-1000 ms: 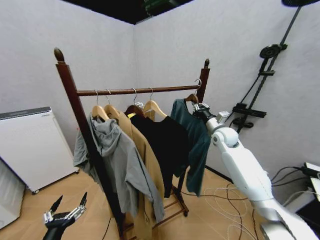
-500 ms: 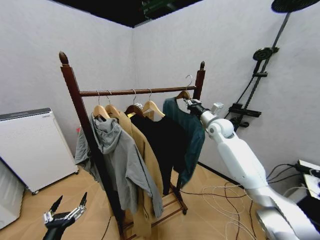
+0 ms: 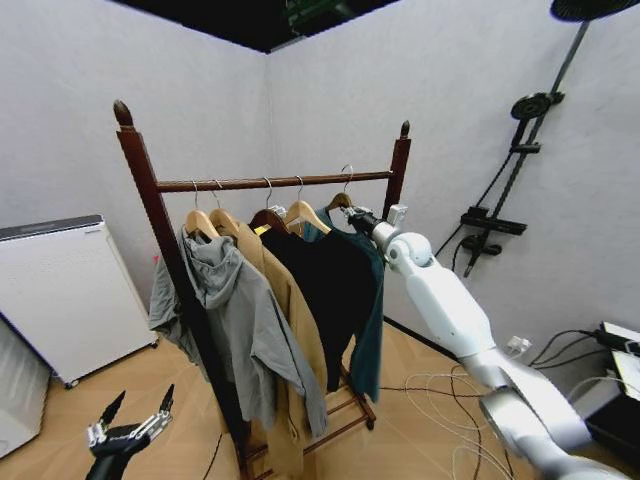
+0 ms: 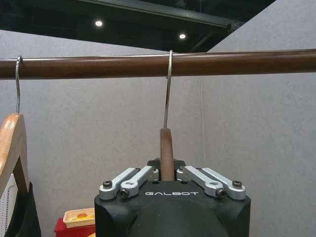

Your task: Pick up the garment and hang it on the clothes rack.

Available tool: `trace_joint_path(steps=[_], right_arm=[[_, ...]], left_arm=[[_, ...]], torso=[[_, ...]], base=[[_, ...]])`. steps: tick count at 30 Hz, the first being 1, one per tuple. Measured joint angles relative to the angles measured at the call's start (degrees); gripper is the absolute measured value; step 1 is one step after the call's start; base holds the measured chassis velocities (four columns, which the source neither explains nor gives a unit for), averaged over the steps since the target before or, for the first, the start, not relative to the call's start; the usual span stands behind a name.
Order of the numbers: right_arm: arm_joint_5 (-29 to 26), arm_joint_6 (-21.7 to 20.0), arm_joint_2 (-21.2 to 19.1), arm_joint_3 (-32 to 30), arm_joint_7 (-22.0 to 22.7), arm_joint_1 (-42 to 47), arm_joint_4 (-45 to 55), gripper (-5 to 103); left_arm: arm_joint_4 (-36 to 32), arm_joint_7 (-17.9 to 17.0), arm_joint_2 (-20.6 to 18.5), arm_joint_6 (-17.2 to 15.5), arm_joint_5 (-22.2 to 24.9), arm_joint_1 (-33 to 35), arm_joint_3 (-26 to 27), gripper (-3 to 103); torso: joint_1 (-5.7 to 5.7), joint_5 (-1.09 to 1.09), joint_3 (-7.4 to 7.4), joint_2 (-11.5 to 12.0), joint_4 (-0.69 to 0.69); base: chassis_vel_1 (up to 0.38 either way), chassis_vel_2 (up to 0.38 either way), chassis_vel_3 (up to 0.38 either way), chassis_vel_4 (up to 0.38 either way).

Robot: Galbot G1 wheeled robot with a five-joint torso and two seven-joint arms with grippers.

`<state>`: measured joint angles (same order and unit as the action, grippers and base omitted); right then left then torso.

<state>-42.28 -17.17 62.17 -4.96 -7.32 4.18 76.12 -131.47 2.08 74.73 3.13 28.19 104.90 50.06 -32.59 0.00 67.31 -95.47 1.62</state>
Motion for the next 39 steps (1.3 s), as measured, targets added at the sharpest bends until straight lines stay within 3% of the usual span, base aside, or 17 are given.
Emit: trace_joint_path(steps=[5, 7, 11, 13, 16, 17, 20, 24, 26, 27, 29, 30, 32, 39], right_arm=[[0.69, 0.09, -0.63, -1.1, 0.06, 1.51, 1.66, 7], [0.81, 0.61, -0.8, -1.59, -0.46, 1.94, 2.11, 10], [2.14, 4.21, -1.6, -3.25, -1.64, 2.32, 3.17, 27], [1.85, 4.55, -2.4, -4.09, -1.63, 2.51, 4.24, 32], [1.59, 4.71, -5.53, -7.3, -1.05, 4.96, 8.52, 48], [1.59, 4.71, -5.53, -7.3, -1.05, 4.96, 8.52, 48], [2.0, 5.43, -10.31, -14.94, 2.06, 16.27, 20.09, 66], [3.36, 6.3, -11.3, -21.6, 5.4, 26.41, 27.17, 71], [7.97, 8.14, -9.47, -33.11, 7.44, 44.66, 37.05, 88], [7.97, 8.14, -9.47, -33.11, 7.44, 44.66, 37.05, 88], [10.83, 10.2, -5.87, -40.28, 7.53, 57.31, 42.96, 97], [10.83, 10.2, -5.87, -40.28, 7.53, 57.31, 42.96, 97], [12.2, 15.03, 0.7, -45.84, 7.0, 72.3, 47.35, 100], [13.59, 23.69, 8.66, -47.68, 6.89, 88.86, 50.48, 100]], left_arm=[[0.0, 0.0, 0.0, 0.0, 0.0, 0.0, 0.0, 100], [0.0, 0.0, 0.0, 0.0, 0.0, 0.0, 0.0, 100], [0.0, 0.0, 0.0, 0.0, 0.0, 0.0, 0.0, 100], [0.0, 0.0, 0.0, 0.0, 0.0, 0.0, 0.0, 100], [0.0, -0.01, 0.0, 0.0, 0.0, 0.0, 0.0, 100], [0.0, -0.01, 0.0, 0.0, 0.0, 0.0, 0.0, 100], [0.0, -0.02, 0.0, -0.01, 0.0, 0.0, 0.0, 100], [0.0, -0.01, 0.0, -0.01, 0.0, 0.0, 0.0, 100], [0.0, -0.01, -0.01, -0.01, 0.0, 0.0, 0.0, 100], [0.0, -0.01, -0.01, -0.01, 0.0, 0.0, 0.0, 100], [0.0, 0.0, 0.0, 0.0, 0.0, 0.0, 0.0, 100], [0.0, 0.0, 0.0, 0.0, 0.0, 0.0, 0.0, 100], [0.0, -0.01, 0.0, -0.01, 0.0, 0.0, 0.0, 100], [0.0, 0.01, 0.0, 0.0, 0.0, 0.0, 0.0, 100]], torso=[[0.0, 0.0, 0.0, -0.01, 0.0], [0.0, 0.0, 0.0, -0.01, 0.0], [0.0, 0.0, 0.0, 0.0, -0.01], [0.0, 0.0, 0.0, 0.0, -0.02], [0.0, -0.01, 0.0, -0.01, -0.01], [0.0, -0.01, 0.0, -0.01, -0.01], [0.0, 0.0, -0.01, -0.01, 0.01], [0.01, 0.05, 0.0, -0.01, 0.01], [0.02, 0.04, -0.01, -0.01, 0.01], [0.02, 0.04, -0.01, -0.01, 0.01], [0.02, 0.02, -0.02, -0.01, 0.0], [0.02, 0.02, -0.02, -0.01, 0.0], [0.03, 0.01, -0.02, -0.02, 0.03], [0.03, -0.02, -0.01, -0.02, 0.0]], base=[[0.0, 0.0, 0.0, 0.0], [0.0, 0.0, 0.0, 0.0], [0.0, 0.0, 0.0, 0.0], [0.0, 0.0, 0.0, 0.0], [0.0, 0.0, 0.0, 0.0], [0.0, 0.0, 0.0, 0.0], [0.0, 0.0, 0.0, 0.0], [0.0, 0.0, 0.0, 0.0], [0.0, 0.0, 0.0, 0.0], [0.0, 0.0, 0.0, 0.0], [0.0, 0.0, 0.0, 0.0], [0.0, 0.0, 0.0, 0.0], [0.0, 0.0, 0.0, 0.0], [0.0, 0.0, 0.0, 0.0]])
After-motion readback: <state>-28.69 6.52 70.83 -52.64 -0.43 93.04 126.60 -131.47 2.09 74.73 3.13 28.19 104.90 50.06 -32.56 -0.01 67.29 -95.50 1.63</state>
